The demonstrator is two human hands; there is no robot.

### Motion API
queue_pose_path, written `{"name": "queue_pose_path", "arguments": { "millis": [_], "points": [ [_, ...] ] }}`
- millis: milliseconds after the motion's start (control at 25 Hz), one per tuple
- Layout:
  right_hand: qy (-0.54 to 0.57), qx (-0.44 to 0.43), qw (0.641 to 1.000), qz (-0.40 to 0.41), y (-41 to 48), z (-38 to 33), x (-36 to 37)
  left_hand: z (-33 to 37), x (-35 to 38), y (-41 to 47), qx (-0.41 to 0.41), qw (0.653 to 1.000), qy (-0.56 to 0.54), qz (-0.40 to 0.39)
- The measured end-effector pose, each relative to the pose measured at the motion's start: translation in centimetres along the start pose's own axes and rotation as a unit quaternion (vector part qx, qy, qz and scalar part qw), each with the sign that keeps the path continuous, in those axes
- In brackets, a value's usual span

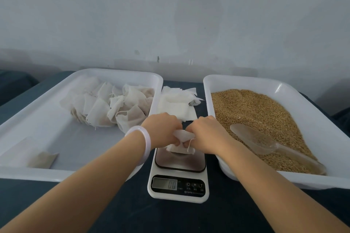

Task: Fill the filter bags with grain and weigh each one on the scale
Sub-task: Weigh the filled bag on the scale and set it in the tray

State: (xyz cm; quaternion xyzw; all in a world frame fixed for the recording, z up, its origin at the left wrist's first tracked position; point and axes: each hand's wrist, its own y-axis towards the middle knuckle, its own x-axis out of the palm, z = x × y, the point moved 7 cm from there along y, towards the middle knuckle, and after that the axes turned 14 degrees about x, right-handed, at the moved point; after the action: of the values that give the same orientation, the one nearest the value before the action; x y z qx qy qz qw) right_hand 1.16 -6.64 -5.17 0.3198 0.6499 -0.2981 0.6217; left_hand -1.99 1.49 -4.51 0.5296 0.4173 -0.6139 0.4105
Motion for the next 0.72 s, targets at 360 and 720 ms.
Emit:
{"name": "queue_pose_path", "arguments": {
  "millis": [360,720],
  "points": [
    [-0.014,-0.005,1.000,0.003,-0.1,-0.3,0.2,0.1,0.3,0.0,0.011,1.000,-0.021,-0.005],
    [0.164,0.023,0.986,0.015,-0.7,0.7,-1.3,-0.3,-1.2,-1.4,0.010,0.982,-0.163,0.095]
  ]
}}
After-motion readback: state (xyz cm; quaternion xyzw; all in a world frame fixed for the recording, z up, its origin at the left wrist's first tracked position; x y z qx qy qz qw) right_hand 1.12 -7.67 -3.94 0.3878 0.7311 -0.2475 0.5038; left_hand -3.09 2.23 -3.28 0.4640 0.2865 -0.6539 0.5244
